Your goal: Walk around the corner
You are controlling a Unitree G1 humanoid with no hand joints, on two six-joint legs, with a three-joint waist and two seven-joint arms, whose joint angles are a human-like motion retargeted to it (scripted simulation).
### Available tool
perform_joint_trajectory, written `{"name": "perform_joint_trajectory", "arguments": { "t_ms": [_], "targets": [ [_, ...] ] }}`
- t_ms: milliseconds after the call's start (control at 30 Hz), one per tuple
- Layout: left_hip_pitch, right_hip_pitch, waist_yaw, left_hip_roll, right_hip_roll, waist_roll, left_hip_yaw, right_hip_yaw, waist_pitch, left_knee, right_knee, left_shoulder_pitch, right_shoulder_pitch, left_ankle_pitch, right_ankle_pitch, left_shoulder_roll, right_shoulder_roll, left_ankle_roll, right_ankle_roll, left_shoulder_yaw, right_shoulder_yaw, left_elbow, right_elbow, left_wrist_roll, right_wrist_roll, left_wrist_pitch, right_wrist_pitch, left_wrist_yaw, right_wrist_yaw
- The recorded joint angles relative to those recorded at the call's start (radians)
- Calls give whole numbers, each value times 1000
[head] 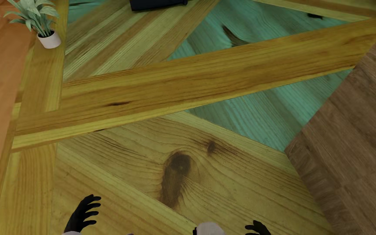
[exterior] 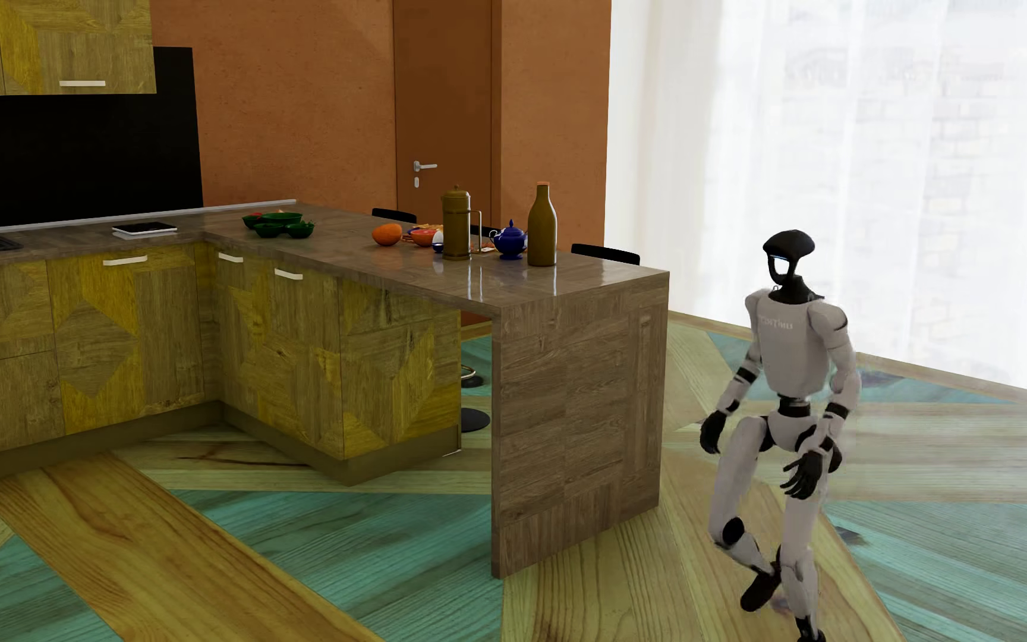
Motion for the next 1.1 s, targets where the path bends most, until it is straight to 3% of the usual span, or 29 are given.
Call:
{"name": "perform_joint_trajectory", "arguments": {
  "t_ms": [67,100,133,167,200,233,267,300,333,400,433,467,500,533,600,667,700,733,767,800,833,867,900,967,1000,1033,1067,1100],
  "targets": [
    [94,-48,-82,14,-57,-95,46,-6,-47,1,-235,-108,107,-91,-169,-89,-18,-110,35,-88,-28,-72,0,-10,-4,13,44,29,-8],
    [91,-6,-85,33,-38,-118,17,1,-54,124,-295,-153,135,-106,-154,-124,-8,-103,65,-120,14,-64,41,12,-1,7,66,19,-46],
    [24,42,-54,24,-10,-116,-54,20,-48,316,-293,-149,111,23,-194,-149,-13,-75,65,-133,77,-28,94,42,16,-12,89,-5,-82],
    [-39,95,-18,-10,14,-90,-119,33,-47,386,-314,-96,86,98,-224,-158,-8,-49,69,-106,94,-3,94,75,41,-29,107,-37,-112],
    [-84,144,26,-30,38,-50,-149,48,-49,292,-340,-15,60,23,-254,-137,16,-31,76,-62,62,7,20,110,68,-41,123,-71,-138],
    [-77,157,48,-26,58,-16,-155,65,-50,113,-284,49,17,-47,-269,-89,60,-44,70,-29,33,30,-32,132,88,-51,116,-90,-156],
    [-42,124,46,-20,53,-20,-129,86,-58,118,-157,82,-19,-86,-226,-24,85,-123,48,-18,29,43,-25,133,103,-39,88,-95,-148],
    [13,79,32,-8,32,-32,-89,65,-68,105,-54,94,-21,-129,-127,6,91,-116,-7,-11,39,32,7,113,111,-4,53,-77,-112],
    [86,43,-8,-1,16,-45,-54,26,-78,58,-17,63,5,-152,-79,4,81,-99,-3,-17,22,33,13,81,110,43,28,-41,-52],
    [224,-8,-104,17,8,-57,8,-31,-86,-33,-93,-52,63,-184,-124,-79,24,-122,38,-48,-13,-81,-34,14,88,144,21,34,40],
    [201,9,-94,10,-14,-72,-5,-9,-82,106,-242,-135,100,-132,-181,-122,4,-145,40,-81,5,-87,4,-5,67,114,13,40,38],
    [121,51,-62,-7,0,-52,-61,6,-79,299,-292,-166,107,-10,-225,-173,-24,-166,24,-85,64,-33,99,-6,50,35,10,24,11],
    [38,107,-25,-60,22,-14,-112,25,-71,426,-327,-112,89,30,-249,-168,-26,-178,25,-100,67,-11,134,10,43,-41,30,-12,-24],
    [-46,168,34,-76,47,27,-118,50,-60,414,-378,-33,73,-37,-262,-146,-5,-184,26,-59,59,-7,83,44,50,-78,61,-60,-63],
    [-169,283,126,-80,79,89,-105,89,-26,212,-412,95,-12,-63,-288,-89,25,-198,48,-14,46,-20,15,110,31,-55,121,-134,-163],
    [-164,207,106,-52,105,120,-98,82,-17,26,-124,111,-91,83,-125,-22,38,-219,9,16,25,57,-27,118,21,-40,146,-131,-178],
    [-117,125,63,-45,75,72,-54,61,-11,43,28,79,-96,57,43,21,43,-159,4,8,30,71,1,93,21,-30,139,-96,-139],
    [-54,42,17,-37,50,21,-20,26,-1,33,70,3,-40,13,41,28,31,-40,25,18,1,28,17,59,21,3,121,-49,-76],
    [11,-21,-42,-27,20,-27,9,0,1,19,24,-64,28,-27,-47,6,14,-13,40,3,-17,-29,-19,26,9,28,115,-3,-23],
    [66,-59,-94,-9,-11,-65,29,-7,-21,10,-95,-114,83,-71,-143,-32,10,-94,57,-28,-42,-93,-25,0,-15,41,106,32,6],
    [52,-36,-88,-3,-29,-92,-2,14,-41,138,-268,-169,125,-55,-140,-94,3,-136,62,-62,-3,-55,38,-8,-41,2,88,45,-6],
    [5,14,-70,-1,-1,-83,-69,13,-54,283,-303,-168,130,18,-159,-141,-8,-154,52,-112,62,-14,110,-2,-49,-44,80,41,-30],
    [-38,68,-42,-20,32,-57,-110,24,-59,337,-334,-104,100,56,-182,-127,-22,-161,52,-160,85,-11,125,17,-29,-84,85,15,-48],
    [-101,181,61,-57,80,4,-117,54,-53,215,-385,33,68,-50,-233,-108,44,-167,61,-48,21,-12,-6,89,43,-96,70,-70,-93],
    [-89,193,80,-55,99,25,-109,75,-57,110,-323,88,18,-22,-256,-69,73,-159,51,-2,11,28,-39,116,73,-104,47,-103,-102],
    [-47,140,58,-54,85,8,-71,77,-59,121,-164,103,-34,-72,-180,-32,73,-49,25,0,51,50,-10,114,94,-69,16,-110,-88],
    [4,79,39,-50,51,-16,-29,52,-68,106,-55,96,-51,-109,-91,-9,63,6,-10,-16,47,35,39,96,114,-6,-14,-100,-49],
    [65,36,4,-38,11,-29,3,3,-78,75,-30,75,-13,-139,-59,-24,52,-30,-49,-41,26,10,25,68,128,59,-25,-72,-3]
  ]
}}
